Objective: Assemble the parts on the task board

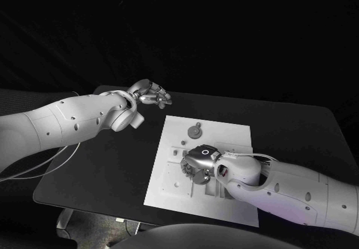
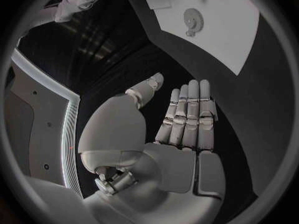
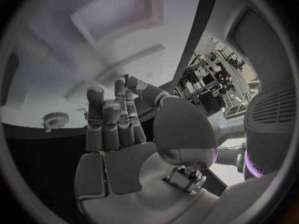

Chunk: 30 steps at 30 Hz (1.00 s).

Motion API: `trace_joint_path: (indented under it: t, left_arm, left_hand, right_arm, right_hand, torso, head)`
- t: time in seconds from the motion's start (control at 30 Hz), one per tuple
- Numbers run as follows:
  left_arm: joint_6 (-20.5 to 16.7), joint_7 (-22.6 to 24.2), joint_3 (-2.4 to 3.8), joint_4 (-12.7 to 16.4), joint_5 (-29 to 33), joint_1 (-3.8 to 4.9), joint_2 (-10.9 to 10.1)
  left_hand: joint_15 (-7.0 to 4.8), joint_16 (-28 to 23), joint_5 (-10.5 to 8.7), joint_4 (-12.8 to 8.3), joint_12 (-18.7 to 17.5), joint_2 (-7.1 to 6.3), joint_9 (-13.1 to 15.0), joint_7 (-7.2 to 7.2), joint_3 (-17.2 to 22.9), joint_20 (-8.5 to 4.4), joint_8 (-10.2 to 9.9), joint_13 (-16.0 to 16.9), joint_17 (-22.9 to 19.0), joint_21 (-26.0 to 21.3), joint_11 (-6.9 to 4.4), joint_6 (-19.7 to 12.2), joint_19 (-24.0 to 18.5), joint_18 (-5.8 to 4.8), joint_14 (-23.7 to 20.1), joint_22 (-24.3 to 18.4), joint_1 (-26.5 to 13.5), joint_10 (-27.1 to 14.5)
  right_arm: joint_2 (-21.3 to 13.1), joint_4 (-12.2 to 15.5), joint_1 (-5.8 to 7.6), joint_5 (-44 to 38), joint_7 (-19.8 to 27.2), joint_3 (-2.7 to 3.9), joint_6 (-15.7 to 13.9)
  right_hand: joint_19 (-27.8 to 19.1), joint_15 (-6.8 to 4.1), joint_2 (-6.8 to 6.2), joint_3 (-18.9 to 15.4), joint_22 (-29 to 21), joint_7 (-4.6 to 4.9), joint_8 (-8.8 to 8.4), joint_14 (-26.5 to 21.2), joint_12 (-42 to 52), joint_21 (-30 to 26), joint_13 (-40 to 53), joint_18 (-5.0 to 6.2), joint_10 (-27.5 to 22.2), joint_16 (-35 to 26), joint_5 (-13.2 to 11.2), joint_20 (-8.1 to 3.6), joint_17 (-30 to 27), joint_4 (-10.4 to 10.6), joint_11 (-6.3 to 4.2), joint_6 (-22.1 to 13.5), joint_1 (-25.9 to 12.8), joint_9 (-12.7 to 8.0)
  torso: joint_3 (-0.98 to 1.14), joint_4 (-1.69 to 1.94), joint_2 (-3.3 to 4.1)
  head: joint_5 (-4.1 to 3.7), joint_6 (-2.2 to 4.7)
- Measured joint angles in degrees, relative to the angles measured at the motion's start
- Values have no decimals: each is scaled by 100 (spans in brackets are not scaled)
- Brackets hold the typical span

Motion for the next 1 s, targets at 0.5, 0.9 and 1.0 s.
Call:
trace_joint_path:
  t: [0.5,0.9,1.0]
  left_arm:
    - [5,-7,0,5,0,1,-15]
    - [14,-20,0,7,-1,1,-23]
    - [16,-23,0,8,-1,1,-24]
  left_hand:
    - [0,0,0,1,0,0,-5,0,-1,0,0,-5,16,0,-16,0,0,-3,0,4,0,-16]
    - [0,-23,0,16,0,0,-5,0,-16,0,0,-10,29,0,-16,0,0,-27,0,8,0,-16]
    - [0,-23,0,16,0,0,-5,0,-16,0,0,-10,34,0,-16,0,0,-29,0,8,0,-16]
  right_arm:
    - [-6,-74,7,160,32,3,164]
    - [-56,-65,1,209,15,-3,-4]
    - [-145,5,2,224,8,-3,-57]
  right_hand:
    - [-111,96,-435,-716,41,288,-394,-179,-231,-74,14,2,-197,0,22,45,56,19,198,-780,-435,-139]
    - [-166,172,-443,-760,46,377,-434,-297,-388,-90,-41,1,-404,0,22,81,77,64,295,-972,-443,-165]
    - [-166,172,-443,-760,46,369,-434,-297,-388,-90,-29,1,-406,0,22,82,83,64,293,-981,-443,-164]
  torso:
    - [3,-3,-2]
    - [6,-3,-1]
    - [6,-3,-1]
  head:
    - [9,-29]
    - [7,-25]
    - [-5,-8]
